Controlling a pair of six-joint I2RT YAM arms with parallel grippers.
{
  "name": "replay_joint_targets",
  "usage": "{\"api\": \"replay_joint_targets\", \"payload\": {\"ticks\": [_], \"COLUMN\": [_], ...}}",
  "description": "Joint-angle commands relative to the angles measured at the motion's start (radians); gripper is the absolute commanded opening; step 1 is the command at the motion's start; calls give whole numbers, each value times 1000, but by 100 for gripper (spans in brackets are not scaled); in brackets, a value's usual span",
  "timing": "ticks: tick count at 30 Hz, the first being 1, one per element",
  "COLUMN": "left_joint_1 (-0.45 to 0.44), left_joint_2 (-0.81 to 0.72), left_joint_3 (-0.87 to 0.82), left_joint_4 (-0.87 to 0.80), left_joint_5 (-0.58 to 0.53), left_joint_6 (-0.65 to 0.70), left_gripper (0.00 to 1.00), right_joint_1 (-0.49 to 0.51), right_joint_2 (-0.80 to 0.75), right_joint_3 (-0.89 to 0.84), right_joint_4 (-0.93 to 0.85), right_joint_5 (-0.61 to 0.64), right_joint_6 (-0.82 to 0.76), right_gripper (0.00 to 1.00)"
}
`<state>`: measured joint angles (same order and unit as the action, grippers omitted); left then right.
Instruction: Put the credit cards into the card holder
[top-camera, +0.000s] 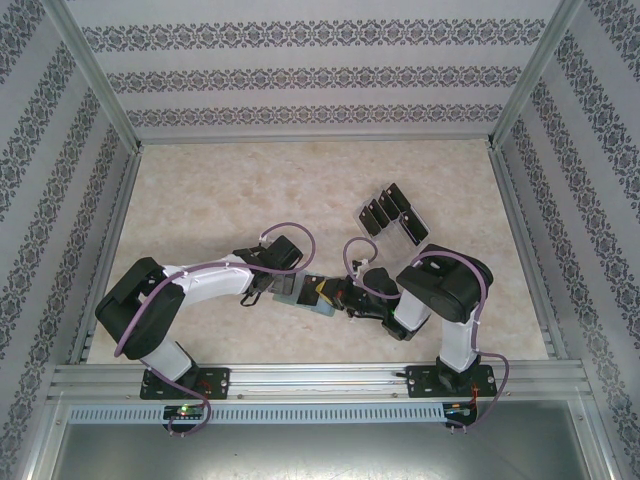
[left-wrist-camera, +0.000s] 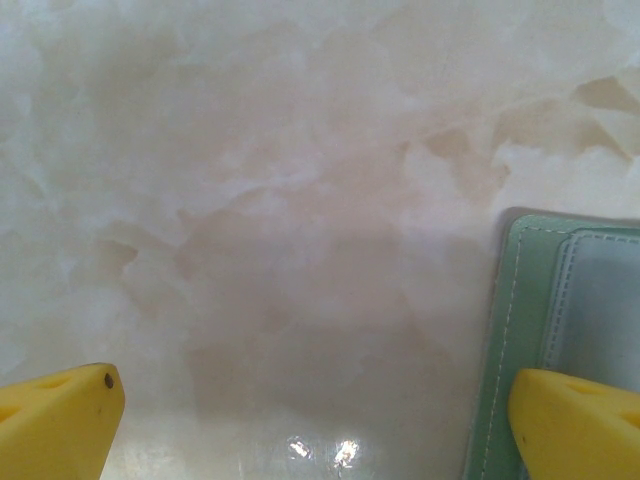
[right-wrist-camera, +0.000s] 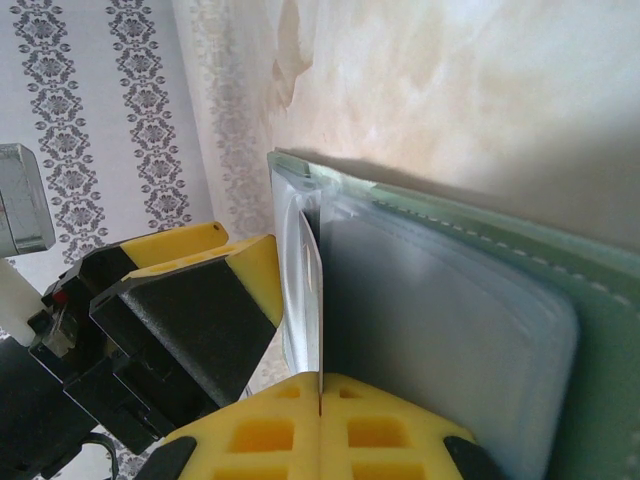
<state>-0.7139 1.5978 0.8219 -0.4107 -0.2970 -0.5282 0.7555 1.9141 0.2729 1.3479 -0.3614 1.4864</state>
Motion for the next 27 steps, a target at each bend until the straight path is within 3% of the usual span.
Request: {"api": "replay_joint_targets", "payload": {"ticks": [1, 16, 27], "left_joint_1": [-10, -11, -10], "left_joint_2": [26, 22, 22], "left_joint_3": [-36, -37, -39], "left_joint_4": [-60, -62, -60], "left_joint_5": [13, 10, 7], "left_joint_6": [-1, 0, 1], "left_gripper": [100, 100, 100], "right_joint_1": [19, 31, 37], "right_joint_2": [74, 7, 19], "right_joint_3": [2, -87, -26], "right_joint_4": [-198, -233, -265], "right_joint_5": [43, 162, 101], "right_joint_6": [28, 87, 60], "right_gripper": [0, 0, 0]}}
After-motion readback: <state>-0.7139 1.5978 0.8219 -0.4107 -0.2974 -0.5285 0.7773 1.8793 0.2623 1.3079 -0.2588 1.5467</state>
